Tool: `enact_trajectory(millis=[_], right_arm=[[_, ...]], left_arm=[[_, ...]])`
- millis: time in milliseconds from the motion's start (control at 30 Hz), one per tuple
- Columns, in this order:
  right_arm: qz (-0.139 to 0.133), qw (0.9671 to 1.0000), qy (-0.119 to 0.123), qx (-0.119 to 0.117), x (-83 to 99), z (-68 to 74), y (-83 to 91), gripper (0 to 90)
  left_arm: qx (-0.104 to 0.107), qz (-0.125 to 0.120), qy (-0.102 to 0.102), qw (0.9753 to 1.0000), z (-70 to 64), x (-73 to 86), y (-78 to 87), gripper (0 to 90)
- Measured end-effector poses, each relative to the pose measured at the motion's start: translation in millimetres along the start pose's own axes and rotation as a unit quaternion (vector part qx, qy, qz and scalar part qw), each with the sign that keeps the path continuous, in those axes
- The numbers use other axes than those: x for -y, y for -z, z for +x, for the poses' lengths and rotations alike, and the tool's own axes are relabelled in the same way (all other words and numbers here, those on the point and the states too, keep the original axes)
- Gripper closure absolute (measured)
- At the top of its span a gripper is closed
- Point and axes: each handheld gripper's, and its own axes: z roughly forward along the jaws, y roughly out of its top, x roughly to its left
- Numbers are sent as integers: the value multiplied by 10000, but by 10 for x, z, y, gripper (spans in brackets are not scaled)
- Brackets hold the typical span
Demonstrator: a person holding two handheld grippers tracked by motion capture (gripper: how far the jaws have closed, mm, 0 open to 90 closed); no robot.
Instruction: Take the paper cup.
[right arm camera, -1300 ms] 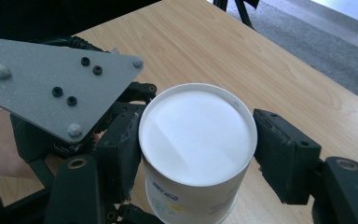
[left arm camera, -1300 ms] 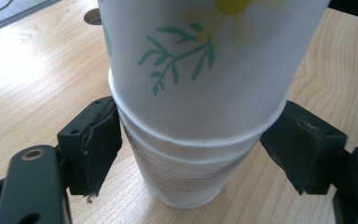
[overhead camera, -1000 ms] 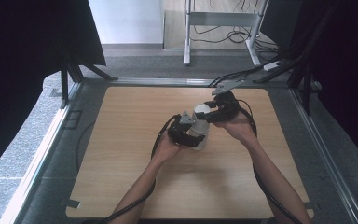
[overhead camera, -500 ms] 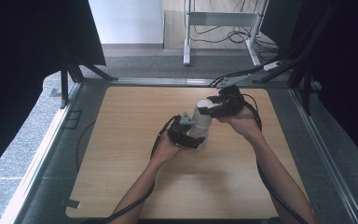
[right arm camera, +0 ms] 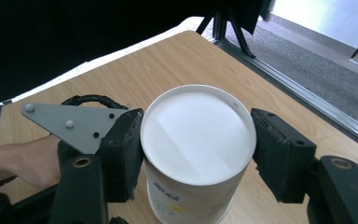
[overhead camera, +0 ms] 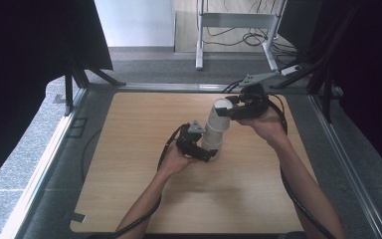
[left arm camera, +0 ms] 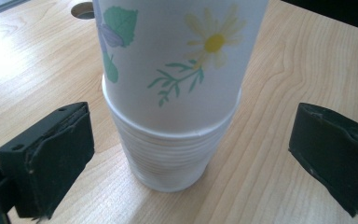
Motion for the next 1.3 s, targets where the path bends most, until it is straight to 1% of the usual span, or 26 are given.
enact_trajectory(millis=[100, 133, 167, 300, 367, 467, 600, 733, 933, 1000, 1100, 1267, 1300], right_arm=[[-22, 10000, 32, -22, -28, 15, 67, 373], [-27, 10000, 40, -20, -34, 24, 88, 373], [-32, 10000, 58, -22, -39, 32, 110, 373], [-47, 9999, 109, -54, -46, 69, 185, 373], [-42, 9999, 131, -61, -42, 92, 223, 373], [-45, 9998, 172, -81, -28, 133, 276, 373], [-22, 9996, 247, -128, 8, 188, 336, 373], [-38, 9995, 272, -184, 62, 240, 384, 373], [-29, 9992, 319, -252, 143, 310, 425, 373], [-35, 9990, 341, -297, 172, 339, 438, 373], [-7, 9986, 418, -336, 218, 401, 439, 373], [-4, 9975, 526, -479, 294, 520, 423, 373], [16, 9973, 542, -488, 309, 543, 417, 373]], left_arm=[[-1, 28, -11, 10000, -12, 6, 46, 0], [-12, 48, -51, 10000, -14, 7, 64, 0], [-10, 44, -35, 10000, -20, 7, 78, 0], [78, -5, 3, 10000, -40, 7, 169, 0], [126, -24, -18, 9999, -51, 10, 209, 0], [160, -10, -80, 9998, -69, 21, 267, 0], [241, -58, -100, 9996, -94, 48, 334, 0], [287, -120, -112, 9995, -129, 79, 386, 3], [400, -143, -185, 9989, -184, 126, 451, 10], [444, -130, -243, 9986, -209, 140, 468, 15], [503, -180, -286, 9982, -258, 163, 489, 24], [559, -218, -374, 9975, -339, 191, 515, 34], [580, -259, -386, 9972, -356, 199, 517, 36]])
